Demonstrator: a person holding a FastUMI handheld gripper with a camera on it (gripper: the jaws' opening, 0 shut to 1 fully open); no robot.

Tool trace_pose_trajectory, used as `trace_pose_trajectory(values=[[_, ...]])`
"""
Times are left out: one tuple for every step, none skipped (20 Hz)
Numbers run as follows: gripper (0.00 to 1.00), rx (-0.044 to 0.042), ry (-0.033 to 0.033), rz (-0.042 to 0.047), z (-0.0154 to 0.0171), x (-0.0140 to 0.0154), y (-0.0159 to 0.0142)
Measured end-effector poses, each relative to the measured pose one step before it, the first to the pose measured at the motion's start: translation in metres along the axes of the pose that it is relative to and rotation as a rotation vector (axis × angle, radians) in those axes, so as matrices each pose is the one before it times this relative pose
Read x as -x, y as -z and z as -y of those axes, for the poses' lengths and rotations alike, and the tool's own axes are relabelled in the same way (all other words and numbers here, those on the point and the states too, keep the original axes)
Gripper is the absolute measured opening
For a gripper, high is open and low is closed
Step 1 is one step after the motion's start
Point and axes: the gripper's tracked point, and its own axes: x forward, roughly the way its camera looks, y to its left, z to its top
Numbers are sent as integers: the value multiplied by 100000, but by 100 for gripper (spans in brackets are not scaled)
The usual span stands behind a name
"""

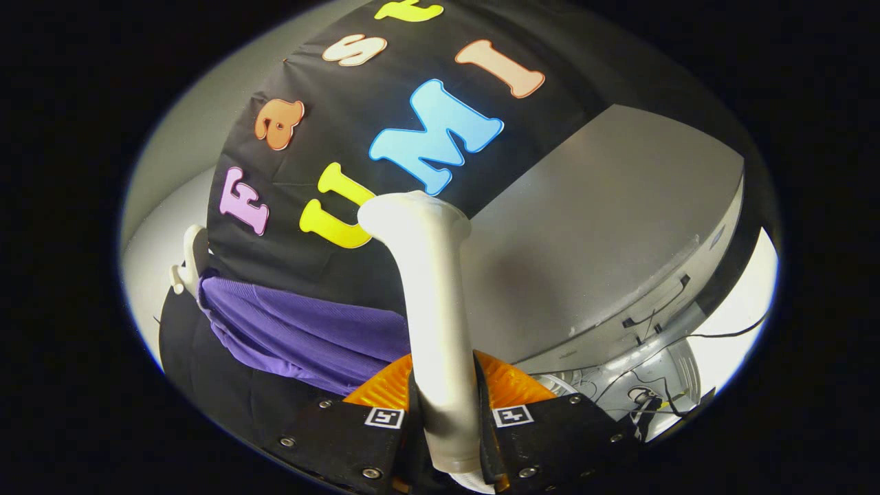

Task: Iron the clothes twice with a garment steamer, once on the left side and once on the right side.

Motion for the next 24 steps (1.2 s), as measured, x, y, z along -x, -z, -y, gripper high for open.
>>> trace_pose_trajectory(values=[[32, 1973, 445, 1171, -565, 635, 701], [32, 1869, 76, 1221, -655, 601, 623], [32, 1795, 141, 1566, -760, 623, 462], [32, 2170, 377, 1742, -699, 627, 456], [32, 2341, 273, 1645, -719, 592, 483], [32, 2413, -129, 1530, -884, 451, 350], [32, 2070, -421, 1280, -985, 453, 360], [32, 2167, -437, 1252, -973, 544, 221], [32, 2283, -278, 1446, -910, 402, 149], [32, 2404, -110, 1459, -845, 369, 16], [32, 2220, -189, 1346, -749, 355, -120], [32, 2097, -444, 1102, -893, 264, -77], [32, 1874, -893, 285, -956, 85, 101], [32, 1427, -923, 707, -948, 73, -65], [32, 2199, -479, 751, -774, 112, -69], [32, 2387, 102, 1293, -759, -17, -169], [32, 2711, 311, 1283, -728, -51, -106], [32, 2841, 85, 1745, -840, -42, -266], [32, 2961, -391, 1377, -946, -119, -162], [32, 2541, -867, 627, -1060, -106, -61], [32, 2659, -241, 1291, -964, -17, -143], [32, 3771, 784, 1446, -511, 65, -130], [32, 4757, 1544, 2901, -678, 12, -324], [32, 3846, 1021, 2601, -786, -81, -418]])
